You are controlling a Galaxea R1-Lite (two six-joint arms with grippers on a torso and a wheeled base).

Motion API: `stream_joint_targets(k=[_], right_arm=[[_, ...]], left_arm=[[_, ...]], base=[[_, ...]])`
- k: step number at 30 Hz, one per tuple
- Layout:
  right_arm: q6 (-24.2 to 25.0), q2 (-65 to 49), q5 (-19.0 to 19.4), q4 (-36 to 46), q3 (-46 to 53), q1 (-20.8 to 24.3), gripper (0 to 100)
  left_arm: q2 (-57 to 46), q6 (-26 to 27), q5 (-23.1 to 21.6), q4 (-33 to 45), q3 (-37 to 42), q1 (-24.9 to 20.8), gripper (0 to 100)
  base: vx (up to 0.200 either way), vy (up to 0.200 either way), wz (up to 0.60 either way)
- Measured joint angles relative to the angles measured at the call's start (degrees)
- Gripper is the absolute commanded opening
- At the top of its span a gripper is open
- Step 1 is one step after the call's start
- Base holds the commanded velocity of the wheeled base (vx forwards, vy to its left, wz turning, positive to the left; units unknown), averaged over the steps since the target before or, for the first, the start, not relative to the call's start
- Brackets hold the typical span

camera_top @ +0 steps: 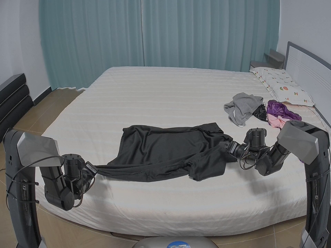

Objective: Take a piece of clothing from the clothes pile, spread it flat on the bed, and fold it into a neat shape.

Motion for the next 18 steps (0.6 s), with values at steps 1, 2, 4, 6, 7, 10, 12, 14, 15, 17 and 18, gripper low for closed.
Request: stream_joint_targets(k=[1, 2, 4, 6, 7, 10, 12, 14, 15, 17, 18], right_arm=[[-0.09, -0.96, 0.79, 0.04, 1.96, 0.04, 100], [-0.2, -1.77, 1.5, 0.11, 3.67, 0.13, 100], [-0.57, -3.5, 2.9, 0.28, 7.5, 0.26, 100], [-1.01, -4.77, 3.95, 0.2, 10.73, 0.44, 100], [-1.18, -5.27, 4.44, 0.17, 12.24, 0.61, 100], [-1.56, -6.01, 5.32, -0.1, 15.19, 1.55, 100], [-1.62, -5.9, 5.4, -0.1, 15.91, 2.29, 100], [-1.69, -5.6, 5.42, -0.11, 15.91, 3.04, 100], [-1.69, -5.45, 5.4, 0.0, 15.69, 3.36, 100], [-1.73, -5.07, 5.39, 0.39, 14.93, 3.86, 100], [-1.73, -4.82, 5.34, 0.57, 14.41, 4.04, 100]], left_arm=[[0.0, -0.01, 0.0, 0.0, 0.05, -0.02, 0], [0.0, -0.01, 0.0, 0.0, 0.1, -0.02, 0], [-0.02, 0.0, -0.02, 0.0, 0.27, -0.05, 0], [-0.04, 0.0, -0.05, 0.0, 0.44, -0.09, 0], [-0.06, -0.01, -0.02, 0.0, 0.57, -0.09, 0], [-0.2, 0.0, -0.05, 0.0, 1.01, -0.09, 0], [-0.26, -0.01, -0.05, -0.02, 1.16, -0.09, 0], [-0.28, 0.0, -0.05, -0.02, 1.26, -0.13, 0], [-0.33, 0.0, -0.05, -0.02, 1.27, -0.13, 0], [-0.35, 0.0, -0.05, -0.02, 1.29, -0.13, 0], [-0.37, -0.01, -0.05, 0.0, 1.34, -0.16, 0]], base=[[0.0, 0.0, 0.0], [0.0, 0.0, 0.0], [0.0, 0.0, 0.0], [0.0, 0.0, 0.0], [0.0, 0.0, 0.0], [0.0, 0.0, 0.0], [0.0, 0.0, 0.0], [0.0, 0.0, 0.0], [0.0, 0.0, 0.0], [0.0, 0.0, 0.0], [0.0, 0.0, 0.0]])
